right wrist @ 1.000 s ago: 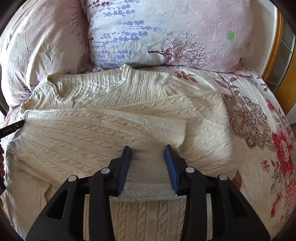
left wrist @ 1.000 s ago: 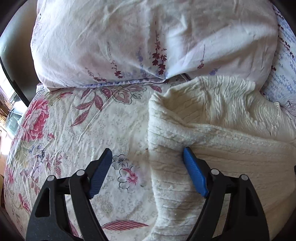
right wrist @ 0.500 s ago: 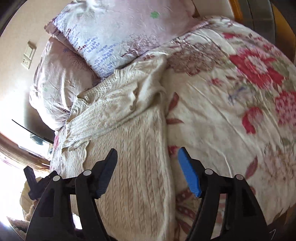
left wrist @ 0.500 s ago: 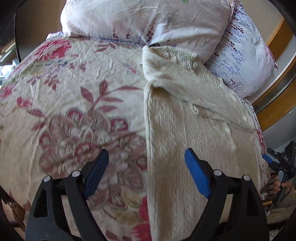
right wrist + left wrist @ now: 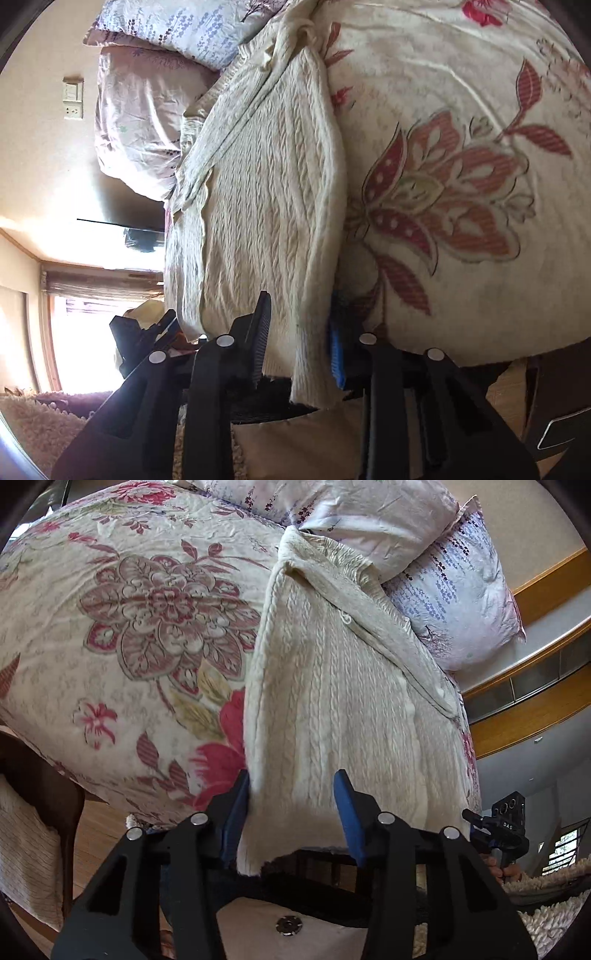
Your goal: Fold small clothes
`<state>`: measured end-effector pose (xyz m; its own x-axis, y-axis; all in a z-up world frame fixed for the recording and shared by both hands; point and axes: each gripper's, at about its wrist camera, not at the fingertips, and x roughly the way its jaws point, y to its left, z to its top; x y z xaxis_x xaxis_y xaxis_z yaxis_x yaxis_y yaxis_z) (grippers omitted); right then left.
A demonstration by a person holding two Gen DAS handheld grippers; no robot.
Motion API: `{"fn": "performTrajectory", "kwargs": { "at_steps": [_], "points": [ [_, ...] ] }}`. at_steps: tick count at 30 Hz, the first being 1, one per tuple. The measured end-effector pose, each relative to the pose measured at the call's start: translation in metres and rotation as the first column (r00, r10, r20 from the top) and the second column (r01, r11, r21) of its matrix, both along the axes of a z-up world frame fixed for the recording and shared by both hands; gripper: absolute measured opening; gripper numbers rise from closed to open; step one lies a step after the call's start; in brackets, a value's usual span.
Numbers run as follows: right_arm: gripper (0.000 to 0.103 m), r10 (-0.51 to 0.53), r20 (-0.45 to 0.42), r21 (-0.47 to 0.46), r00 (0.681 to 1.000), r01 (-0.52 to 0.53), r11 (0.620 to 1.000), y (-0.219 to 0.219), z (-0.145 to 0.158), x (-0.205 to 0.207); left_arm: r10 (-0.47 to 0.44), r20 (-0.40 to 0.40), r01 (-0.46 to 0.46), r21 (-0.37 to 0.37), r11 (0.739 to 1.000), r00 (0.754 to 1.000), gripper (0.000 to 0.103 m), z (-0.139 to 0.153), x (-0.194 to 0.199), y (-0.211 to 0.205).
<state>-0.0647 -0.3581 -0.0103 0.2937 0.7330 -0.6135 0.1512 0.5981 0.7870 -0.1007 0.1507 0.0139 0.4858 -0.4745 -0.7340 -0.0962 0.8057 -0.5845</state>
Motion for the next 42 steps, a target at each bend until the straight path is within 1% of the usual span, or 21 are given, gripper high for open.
{"fn": "performTrajectory", "kwargs": {
  "at_steps": [4, 6, 8, 10, 11, 12, 15, 19, 24, 29, 34, 37, 42],
  "points": [
    [0.026, 0.014, -0.013, 0.061, 1.0, -0.013, 0.998, 0.008, -0.006, -0.003, 0.018, -0.025, -0.02, -0.065, 0.998, 1.0, 0.034, -0.005, -0.009, -0.002],
    [0.025, 0.029, -0.016, 0.082, 0.999, -0.027, 0.996, 0.013, -0.008, -0.004, 0.017, -0.037, -0.02, -0.079, 0.997, 0.999, 0.031, -0.007, -0.01, -0.004],
    [0.021, 0.034, -0.019, 0.098, 0.999, -0.032, 0.995, 0.013, -0.009, -0.005, 0.013, -0.054, -0.017, -0.089, 0.996, 0.998, 0.021, -0.008, -0.009, -0.005],
    [0.015, 0.042, -0.026, 0.1, 0.999, -0.039, 0.994, 0.017, -0.011, -0.004, 0.008, -0.061, -0.013, -0.091, 0.996, 0.998, 0.015, -0.008, -0.006, -0.007],
    [0.012, 0.046, -0.029, 0.101, 0.999, -0.043, 0.994, 0.018, -0.011, -0.004, 0.004, -0.062, -0.01, -0.093, 0.996, 0.998, 0.009, -0.007, -0.005, -0.008],
    [0.011, 0.047, -0.027, 0.101, 0.999, -0.044, 0.994, 0.017, -0.011, -0.004, 0.001, -0.06, -0.007, -0.096, 0.995, 0.998, 0.007, -0.005, -0.003, -0.008],
    [0.008, 0.04, 0.012, 0.097, 0.999, -0.041, 0.994, 0.017, -0.004, -0.004, -0.006, -0.035, 0.002, -0.117, 0.993, 0.999, 0.006, 0.004, 0.003, -0.007],
    [0.008, 0.021, 0.073, 0.101, 0.997, -0.028, 0.995, 0.014, 0.012, 0.004, -0.004, 0.043, 0.01, -0.157, 0.988, 0.999, 0.005, 0.026, 0.02, -0.002],
    [0.008, -0.021, 0.168, 0.12, 0.986, 0.001, 0.993, 0.01, 0.038, 0.02, 0.009, 0.135, 0.016, -0.183, 0.983, 0.991, 0.005, 0.051, 0.048, 0.005],
    [0.008, -0.069, 0.257, 0.146, 0.964, 0.032, 0.989, 0.005, 0.061, 0.04, 0.015, 0.206, 0.024, -0.182, 0.983, 0.978, 0.005, 0.074, 0.077, 0.008],
    [0.008, -0.108, 0.344, 0.171, 0.933, 0.051, 0.984, 0.004, 0.084, 0.069, 0.046, 0.267, 0.007, -0.194, 0.981, 0.963, 0.005, 0.092, 0.11, 0.016],
    [0.008, -0.128, 0.388, 0.176, 0.913, 0.063, 0.982, 0.002, 0.094, 0.092, 0.054, 0.303, 0.003, -0.186, 0.983, 0.951, 0.005, 0.102, 0.135, 0.016],
    [0.008, -0.186, 0.423, 0.177, 0.887, 0.121, 0.977, -0.002, 0.102, 0.143, 0.078, 0.335, -0.02, -0.174, 0.985, 0.939, 0.005, 0.11, 0.187, 0.016]
  ]
}}
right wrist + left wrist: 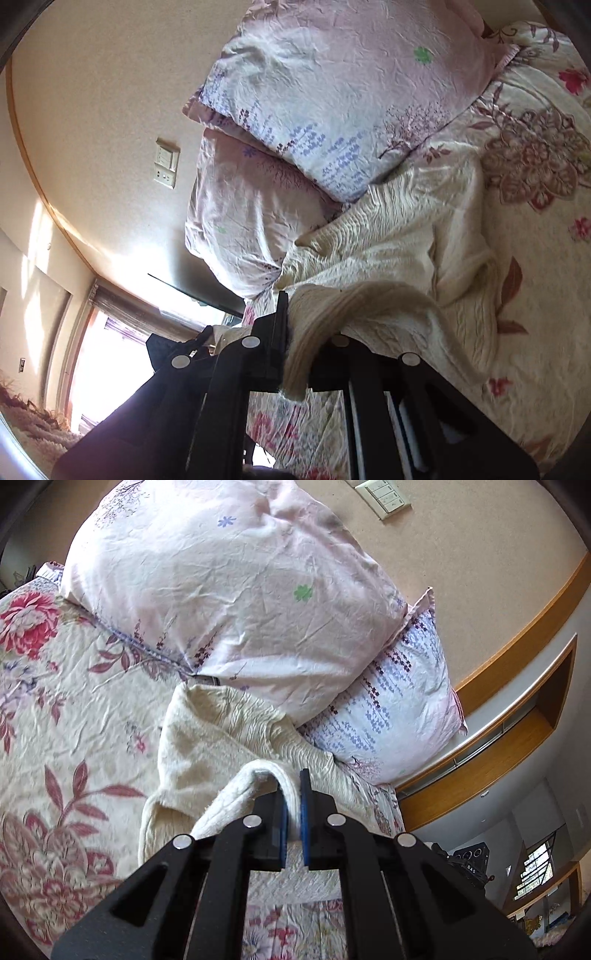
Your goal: Fold small clothes
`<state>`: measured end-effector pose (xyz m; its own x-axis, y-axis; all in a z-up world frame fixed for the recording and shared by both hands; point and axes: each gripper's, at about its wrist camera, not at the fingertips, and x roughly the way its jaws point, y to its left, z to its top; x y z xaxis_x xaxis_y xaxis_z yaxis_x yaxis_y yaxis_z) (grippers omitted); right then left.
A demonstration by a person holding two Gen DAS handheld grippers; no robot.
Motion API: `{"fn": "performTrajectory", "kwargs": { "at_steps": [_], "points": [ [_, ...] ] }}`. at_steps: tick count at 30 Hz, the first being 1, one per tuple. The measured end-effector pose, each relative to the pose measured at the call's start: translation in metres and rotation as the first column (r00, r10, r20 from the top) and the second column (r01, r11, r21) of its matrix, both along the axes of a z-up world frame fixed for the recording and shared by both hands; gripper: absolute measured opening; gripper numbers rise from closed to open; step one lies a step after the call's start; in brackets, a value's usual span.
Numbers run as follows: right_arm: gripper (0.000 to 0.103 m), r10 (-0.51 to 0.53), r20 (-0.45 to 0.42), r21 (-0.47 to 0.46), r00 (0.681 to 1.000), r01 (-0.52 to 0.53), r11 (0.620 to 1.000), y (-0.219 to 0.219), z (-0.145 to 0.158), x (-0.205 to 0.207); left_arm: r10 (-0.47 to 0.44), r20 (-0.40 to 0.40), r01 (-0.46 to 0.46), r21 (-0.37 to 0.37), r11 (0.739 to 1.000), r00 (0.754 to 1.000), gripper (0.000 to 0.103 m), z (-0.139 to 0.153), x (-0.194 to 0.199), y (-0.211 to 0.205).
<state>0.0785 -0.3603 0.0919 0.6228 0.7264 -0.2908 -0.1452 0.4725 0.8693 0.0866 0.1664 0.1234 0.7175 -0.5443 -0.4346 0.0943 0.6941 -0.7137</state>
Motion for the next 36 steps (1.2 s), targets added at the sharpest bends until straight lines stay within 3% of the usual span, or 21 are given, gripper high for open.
{"fn": "performTrajectory", "kwargs": {
  "at_steps": [7, 12, 19, 25, 27, 28, 30, 32, 34, 36],
  "points": [
    [0.008, -0.068, -0.005, -0.049, 0.998, 0.068, 0.996, 0.011, -0.001, 0.079, 0.057, -0.019, -0.056, 0.051, 0.997, 0.998, 0.005, -0.011, 0.075, -0.013],
    [0.008, -0.11, -0.14, -0.109, 0.984, 0.095, 0.989, 0.015, -0.039, 0.126, 0.098, -0.122, -0.089, 0.083, 0.993, 0.988, 0.005, -0.049, 0.114, -0.02],
    [0.008, -0.136, -0.24, -0.158, 0.961, 0.099, 0.982, 0.015, -0.066, 0.163, 0.17, -0.218, -0.155, 0.086, 0.984, 0.961, 0.005, -0.082, 0.139, -0.011],
    [0.009, -0.167, -0.349, -0.188, 0.922, 0.105, 0.977, 0.016, -0.09, 0.184, 0.181, -0.283, -0.159, 0.099, 0.982, 0.942, 0.006, -0.099, 0.162, -0.013],
    [0.01, -0.174, -0.356, -0.189, 0.918, 0.111, 0.976, 0.015, -0.09, 0.185, 0.167, -0.289, -0.139, 0.113, 0.984, 0.943, 0.012, -0.098, 0.168, -0.014],
    [0.014, -0.172, -0.356, -0.19, 0.919, 0.109, 0.976, 0.015, -0.089, 0.185, 0.159, -0.284, -0.129, 0.119, 0.984, 0.946, 0.021, -0.097, 0.17, -0.015],
    [0.032, -0.179, -0.339, -0.206, 0.924, 0.113, 0.972, 0.012, -0.083, 0.183, 0.15, -0.255, -0.121, 0.127, 0.984, 0.955, 0.04, -0.089, 0.168, -0.017],
    [0.079, -0.233, -0.283, -0.251, 0.93, 0.162, 0.954, 0.004, -0.067, 0.174, 0.163, -0.209, -0.132, 0.156, 0.979, 0.964, 0.064, -0.076, 0.159, -0.016],
    [0.08, -0.292, -0.186, -0.291, 0.938, 0.231, 0.928, -0.005, -0.049, 0.159, 0.168, -0.17, -0.134, 0.195, 0.972, 0.971, 0.069, -0.064, 0.148, -0.012],
    [0.074, -0.312, -0.135, -0.322, 0.941, 0.256, 0.911, -0.014, -0.037, 0.147, 0.156, -0.148, -0.119, 0.229, 0.966, 0.977, 0.07, -0.058, 0.134, -0.009]
  ]
}}
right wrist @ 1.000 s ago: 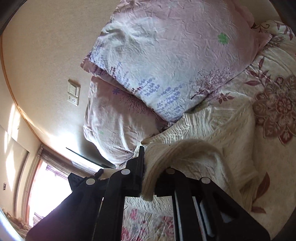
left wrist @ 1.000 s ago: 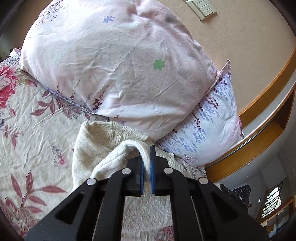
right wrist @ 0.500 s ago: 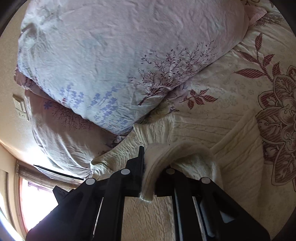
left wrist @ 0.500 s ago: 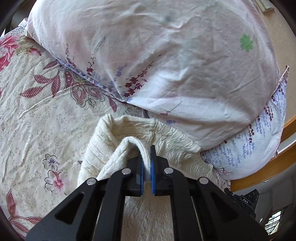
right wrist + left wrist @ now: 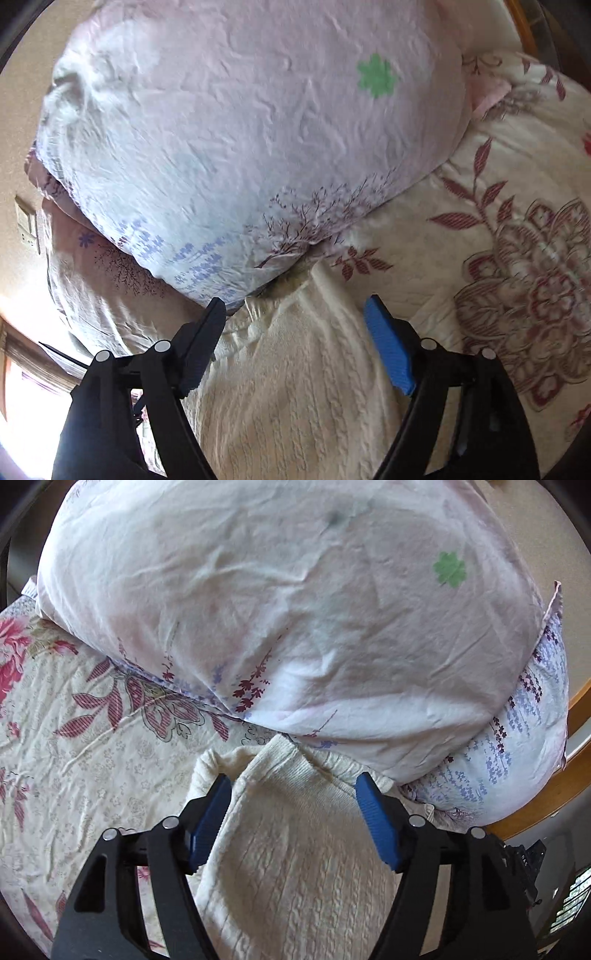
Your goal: Fold small clothes
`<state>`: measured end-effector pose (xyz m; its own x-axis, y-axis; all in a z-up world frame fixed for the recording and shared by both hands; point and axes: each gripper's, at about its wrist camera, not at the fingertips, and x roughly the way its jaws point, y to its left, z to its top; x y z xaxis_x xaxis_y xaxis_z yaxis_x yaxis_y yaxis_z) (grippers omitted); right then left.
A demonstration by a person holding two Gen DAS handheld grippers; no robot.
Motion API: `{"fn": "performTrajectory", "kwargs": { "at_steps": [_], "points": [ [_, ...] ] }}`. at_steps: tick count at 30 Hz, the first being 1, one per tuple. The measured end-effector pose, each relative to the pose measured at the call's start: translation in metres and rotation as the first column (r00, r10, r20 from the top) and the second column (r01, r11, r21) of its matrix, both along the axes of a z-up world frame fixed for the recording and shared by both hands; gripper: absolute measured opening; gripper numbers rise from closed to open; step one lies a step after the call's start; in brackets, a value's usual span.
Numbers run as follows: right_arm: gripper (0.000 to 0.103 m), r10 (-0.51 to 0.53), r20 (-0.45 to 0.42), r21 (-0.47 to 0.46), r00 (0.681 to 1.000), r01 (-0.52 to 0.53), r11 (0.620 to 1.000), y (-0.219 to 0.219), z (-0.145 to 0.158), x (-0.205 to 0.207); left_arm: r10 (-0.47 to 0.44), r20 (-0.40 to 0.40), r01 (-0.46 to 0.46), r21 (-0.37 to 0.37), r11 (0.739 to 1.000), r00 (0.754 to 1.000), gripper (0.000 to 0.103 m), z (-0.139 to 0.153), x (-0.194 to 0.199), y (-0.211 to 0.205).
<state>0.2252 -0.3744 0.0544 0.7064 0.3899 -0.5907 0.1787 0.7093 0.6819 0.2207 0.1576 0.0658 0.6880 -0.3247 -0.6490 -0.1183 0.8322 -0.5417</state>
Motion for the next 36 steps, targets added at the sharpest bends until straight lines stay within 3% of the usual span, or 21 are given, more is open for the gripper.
{"fn": "performTrajectory", "kwargs": {
  "at_steps": [2, 5, 12, 15, 16, 17, 18, 19, 23, 26, 27, 29, 31, 34, 36],
  "points": [
    [0.06, 0.013, -0.019, -0.035, 1.0, -0.014, 0.999, -0.006, 0.001, -0.009, -0.023, 0.002, 0.023, 0.056, 0.998, 1.0, 0.07, 0.002, -0.014, 0.004],
    [0.05, 0.057, -0.072, -0.092, 0.996, -0.064, 0.994, -0.006, -0.008, -0.016, -0.07, -0.02, 0.072, 0.159, 0.985, 0.997, 0.07, -0.002, -0.026, 0.0],
    [0.047, 0.115, -0.164, -0.15, 0.98, -0.14, 0.979, 0.015, -0.025, -0.014, -0.088, -0.093, 0.104, 0.181, 0.978, 0.992, 0.058, -0.026, -0.021, -0.007],
    [0.037, 0.128, -0.172, -0.158, 0.977, -0.155, 0.975, 0.016, -0.026, -0.011, -0.089, -0.113, 0.109, 0.188, 0.976, 0.99, 0.045, -0.032, -0.014, -0.008],
    [0.015, 0.141, -0.175, -0.156, 0.974, -0.169, 0.973, 0.017, -0.027, -0.01, -0.095, -0.114, 0.115, 0.189, 0.975, 0.989, 0.034, -0.033, -0.012, -0.01],
    [0.009, 0.153, -0.183, -0.155, 0.971, -0.182, 0.971, 0.019, -0.028, -0.008, -0.099, -0.119, 0.121, 0.196, 0.973, 0.988, 0.019, -0.033, -0.009, -0.013],
    [0.009, 0.152, -0.179, -0.159, 0.972, -0.181, 0.971, 0.02, -0.027, -0.007, -0.1, -0.128, 0.125, 0.206, 0.971, 0.987, 0.01, -0.033, -0.007, -0.015],
    [0.008, 0.138, -0.16, -0.169, 0.977, -0.165, 0.972, 0.02, -0.023, -0.007, -0.103, -0.129, 0.128, 0.203, 0.971, 0.986, 0.008, -0.032, -0.006, -0.016],
    [0.008, 0.058, -0.124, -0.181, 0.991, -0.08, 0.98, 0.011, -0.013, -0.014, -0.056, -0.111, 0.078, 0.199, 0.977, 0.992, 0.008, -0.028, -0.005, -0.009],
    [0.009, 0.066, -0.213, -0.207, 0.975, -0.111, 0.972, 0.01, -0.032, -0.012, -0.04, -0.152, 0.073, 0.217, 0.973, 0.988, 0.009, -0.041, 0.0, -0.007],
    [0.009, 0.06, -0.197, -0.228, 0.979, -0.105, 0.968, 0.012, -0.03, -0.013, -0.035, -0.147, 0.067, 0.217, 0.974, 0.989, 0.011, -0.042, -0.001, -0.007],
    [0.021, 0.053, -0.199, -0.27, 0.979, -0.107, 0.957, 0.016, -0.022, -0.013, -0.017, -0.13, 0.044, 0.207, 0.977, 0.991, 0.014, -0.037, -0.006, -0.004],
    [0.024, 0.058, -0.138, -0.309, 0.989, -0.099, 0.946, 0.024, -0.004, -0.018, 0.013, -0.094, 0.005, 0.187, 0.982, 0.995, 0.021, -0.027, -0.017, 0.006],
    [0.041, 0.144, -0.028, -0.371, 0.989, -0.144, 0.918, 0.045, 0.022, -0.031, 0.035, -0.035, -0.03, 0.131, 0.991, 0.999, 0.034, -0.014, -0.038, 0.016],
    [0.042, 0.236, -0.01, -0.41, 0.972, -0.22, 0.885, 0.067, 0.026, -0.037, 0.027, -0.029, -0.022, 0.148, 0.989, 0.999, 0.035, -0.01, -0.047, 0.014]
  ]
}}
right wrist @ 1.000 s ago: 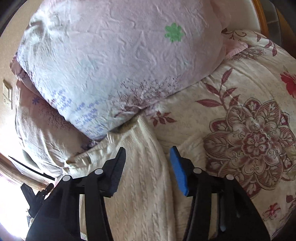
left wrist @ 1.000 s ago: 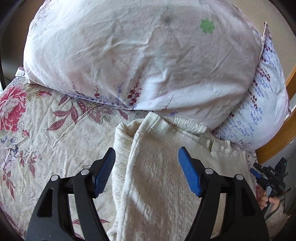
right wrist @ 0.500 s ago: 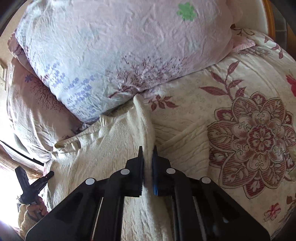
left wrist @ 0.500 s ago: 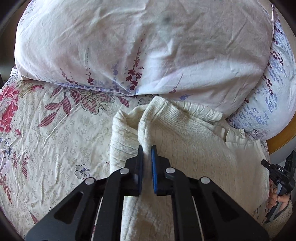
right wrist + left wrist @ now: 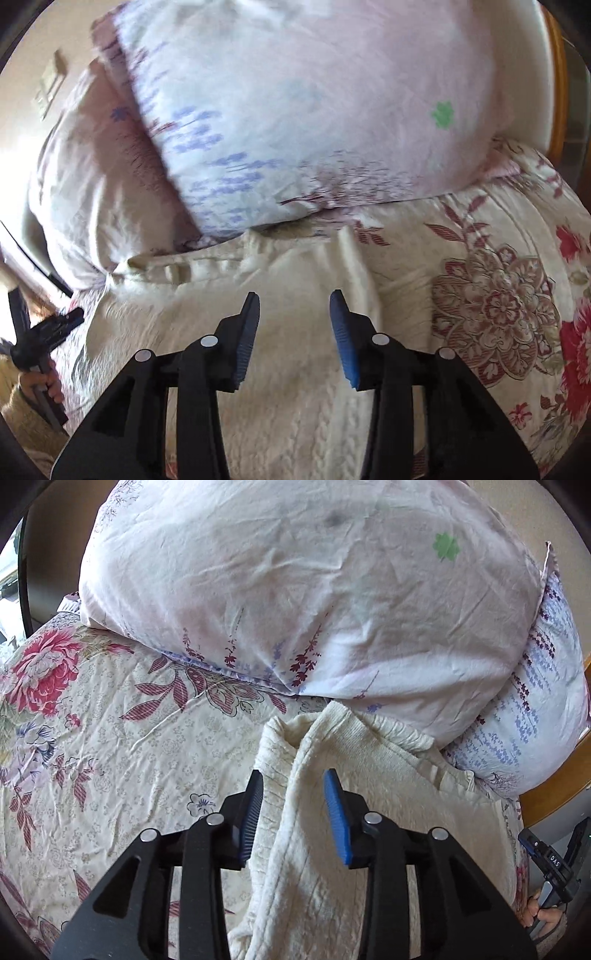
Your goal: Fold small clothes
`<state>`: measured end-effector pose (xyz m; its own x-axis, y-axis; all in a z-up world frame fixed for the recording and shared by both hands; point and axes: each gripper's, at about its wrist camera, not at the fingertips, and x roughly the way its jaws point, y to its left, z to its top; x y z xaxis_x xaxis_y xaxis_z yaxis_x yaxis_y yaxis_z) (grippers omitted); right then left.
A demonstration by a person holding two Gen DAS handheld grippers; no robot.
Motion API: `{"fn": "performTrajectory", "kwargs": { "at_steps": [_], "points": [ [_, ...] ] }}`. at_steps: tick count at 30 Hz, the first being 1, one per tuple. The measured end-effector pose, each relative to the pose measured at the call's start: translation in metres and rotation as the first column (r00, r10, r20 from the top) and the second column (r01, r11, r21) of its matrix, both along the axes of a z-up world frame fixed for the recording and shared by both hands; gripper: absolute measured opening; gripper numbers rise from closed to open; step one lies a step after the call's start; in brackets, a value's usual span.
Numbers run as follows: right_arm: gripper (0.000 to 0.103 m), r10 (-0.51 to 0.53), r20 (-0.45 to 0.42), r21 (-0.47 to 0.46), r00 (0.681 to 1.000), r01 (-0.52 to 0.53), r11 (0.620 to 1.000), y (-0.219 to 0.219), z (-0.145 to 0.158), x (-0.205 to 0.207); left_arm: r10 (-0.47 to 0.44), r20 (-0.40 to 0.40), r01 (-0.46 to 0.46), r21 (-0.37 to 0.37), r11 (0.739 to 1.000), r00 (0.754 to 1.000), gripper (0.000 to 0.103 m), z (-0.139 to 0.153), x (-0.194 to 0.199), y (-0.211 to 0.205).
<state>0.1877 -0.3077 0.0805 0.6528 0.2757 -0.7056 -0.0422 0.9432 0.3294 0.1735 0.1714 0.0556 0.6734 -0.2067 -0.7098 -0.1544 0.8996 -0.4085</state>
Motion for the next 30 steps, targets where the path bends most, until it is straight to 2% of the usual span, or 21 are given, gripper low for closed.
{"fn": "performTrajectory", "kwargs": {
  "at_steps": [3, 6, 7, 10, 12, 13, 14, 16, 23, 28, 30],
  "points": [
    [0.042, 0.091, 0.01, -0.102, 0.996, -0.09, 0.991, 0.028, -0.003, -0.006, -0.017, -0.04, 0.02, 0.072, 0.997, 0.999, 0.038, -0.006, -0.004, -0.01],
    [0.042, 0.101, -0.082, -0.15, 0.991, -0.113, 0.982, 0.04, -0.027, 0.004, -0.007, -0.116, 0.021, 0.118, 0.993, 0.993, 0.038, -0.023, 0.002, -0.016],
    [0.044, 0.092, -0.141, -0.191, 0.986, -0.119, 0.974, 0.043, -0.039, 0.01, -0.001, -0.14, 0.019, 0.128, 0.992, 0.99, 0.039, -0.03, 0.003, -0.016],
    [0.045, 0.111, -0.136, -0.265, 0.984, -0.144, 0.953, 0.054, -0.039, 0.013, 0.011, -0.143, 0.005, 0.113, 0.994, 0.99, 0.041, -0.033, 0.002, -0.013],
    [0.046, 0.136, -0.094, -0.229, 0.986, -0.155, 0.961, 0.059, -0.027, 0.013, 0.017, -0.122, -0.011, 0.056, 0.998, 0.992, 0.041, -0.029, -0.002, -0.004],
    [0.048, 0.159, -0.065, -0.204, 0.985, -0.169, 0.964, 0.063, -0.02, 0.012, 0.025, -0.112, -0.021, 0.037, 0.999, 0.993, 0.048, -0.027, -0.005, 0.001],
    [0.056, 0.179, -0.041, -0.189, 0.983, -0.183, 0.965, 0.068, -0.014, 0.012, 0.037, -0.108, -0.034, 0.027, 0.999, 0.993, 0.059, -0.025, -0.007, 0.007],
    [0.061, 0.228, -0.017, -0.16, 0.974, -0.228, 0.96, 0.084, -0.006, 0.014, 0.041, -0.099, -0.04, 0.005, 0.999, 0.994, 0.065, -0.022, -0.01, 0.017],
    [0.061, 0.345, -0.06, -0.206, 0.937, -0.35, 0.914, 0.152, -0.018, 0.021, -0.043, -0.133, 0.04, -0.026, 0.999, 0.99, 0.065, -0.027, 0.004, 0.018],
    [0.066, 0.325, -0.121, -0.247, 0.938, -0.346, 0.905, 0.166, -0.041, 0.026, -0.084, -0.148, 0.081, -0.025, 0.996, 0.985, 0.063, -0.036, 0.018, 0.005],
    [0.067, 0.316, -0.118, -0.251, 0.941, -0.336, 0.908, 0.167, -0.043, 0.026, -0.092, -0.147, 0.09, -0.024, 0.996, 0.985, 0.057, -0.036, 0.022, 0.003]
  ]
}}
